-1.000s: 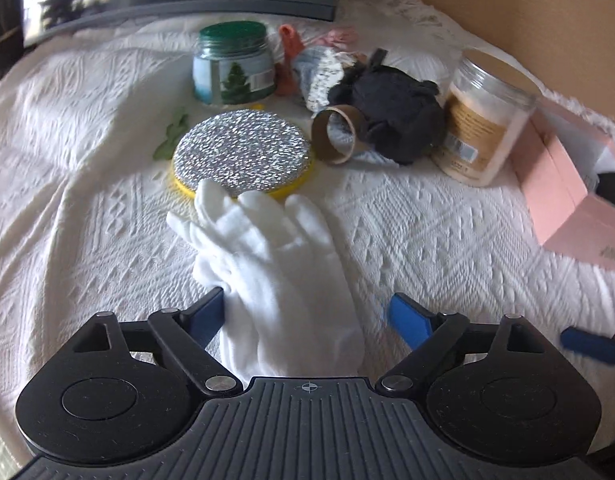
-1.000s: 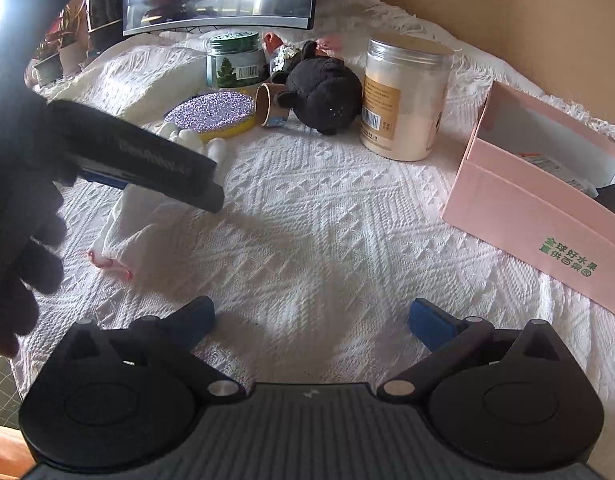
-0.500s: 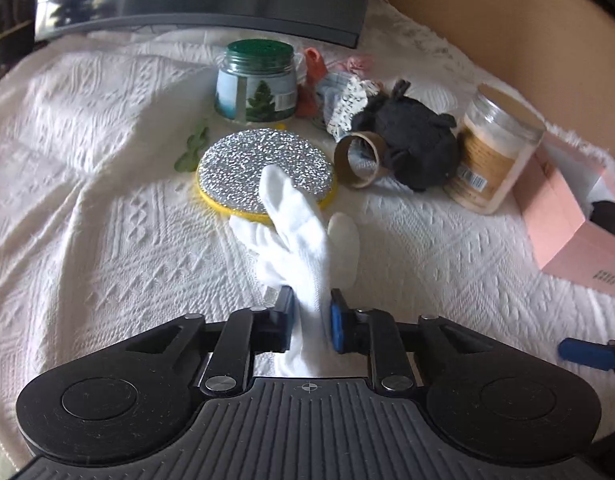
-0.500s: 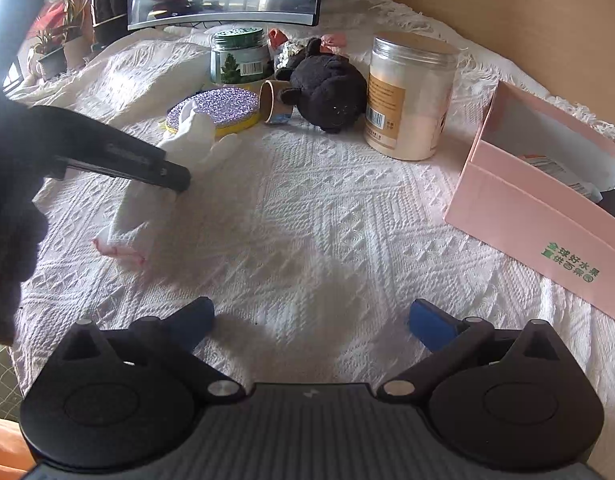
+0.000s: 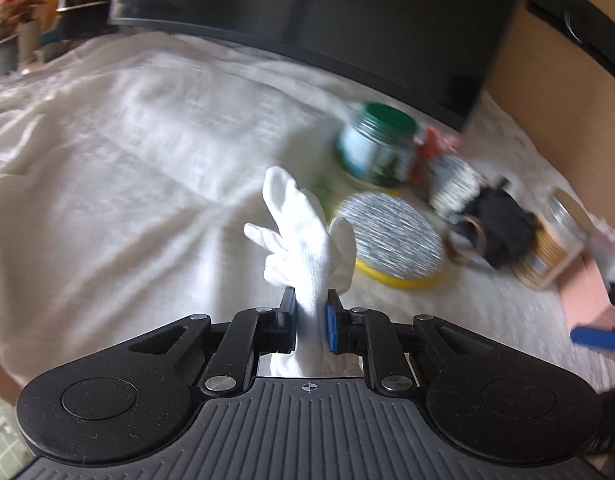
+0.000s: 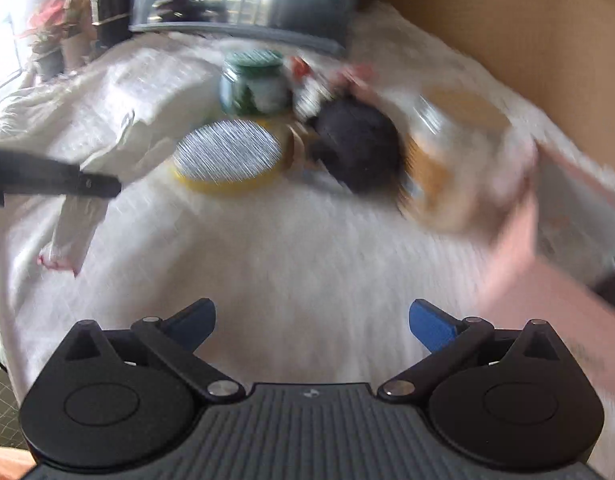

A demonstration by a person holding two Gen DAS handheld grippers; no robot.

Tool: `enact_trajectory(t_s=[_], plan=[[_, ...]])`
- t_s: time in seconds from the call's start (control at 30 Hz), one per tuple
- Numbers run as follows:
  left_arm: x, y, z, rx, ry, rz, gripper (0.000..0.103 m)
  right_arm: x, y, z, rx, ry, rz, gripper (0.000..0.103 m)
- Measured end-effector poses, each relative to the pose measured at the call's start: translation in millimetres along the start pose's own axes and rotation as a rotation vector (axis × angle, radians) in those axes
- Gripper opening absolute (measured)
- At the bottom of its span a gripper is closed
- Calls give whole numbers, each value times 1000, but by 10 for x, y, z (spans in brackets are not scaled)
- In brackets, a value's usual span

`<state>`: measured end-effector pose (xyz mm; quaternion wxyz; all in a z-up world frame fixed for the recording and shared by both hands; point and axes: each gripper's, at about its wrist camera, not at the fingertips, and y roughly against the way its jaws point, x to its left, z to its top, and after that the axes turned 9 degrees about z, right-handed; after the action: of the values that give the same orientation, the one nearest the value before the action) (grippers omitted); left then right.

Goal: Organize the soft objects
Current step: 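Lift the glove with the left tool while the right tool reaches toward the glitter pad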

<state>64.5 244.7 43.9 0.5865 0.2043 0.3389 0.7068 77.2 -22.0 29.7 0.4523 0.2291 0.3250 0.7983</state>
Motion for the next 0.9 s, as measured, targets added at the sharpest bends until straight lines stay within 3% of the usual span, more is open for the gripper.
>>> enact_trajectory(t_s=[0.23,0.43,0.6,0.77,0.9], plan=[[670,-51,144,9,77,5,17,504,-571,903,-10,59,98,103],[971,-77,251,4,101,-55,17,614,-1294,1344,52,71,84,102],[1043,-87,266,20,110,-117,17,414,-1581,1367,104,-34,71,96],[978,-196,270,46,94,-150,17,525,-1305,1087,106,-6,144,96],[873,-276,249,77,75,-172,17,684,-1064,796,111,63,135,96]])
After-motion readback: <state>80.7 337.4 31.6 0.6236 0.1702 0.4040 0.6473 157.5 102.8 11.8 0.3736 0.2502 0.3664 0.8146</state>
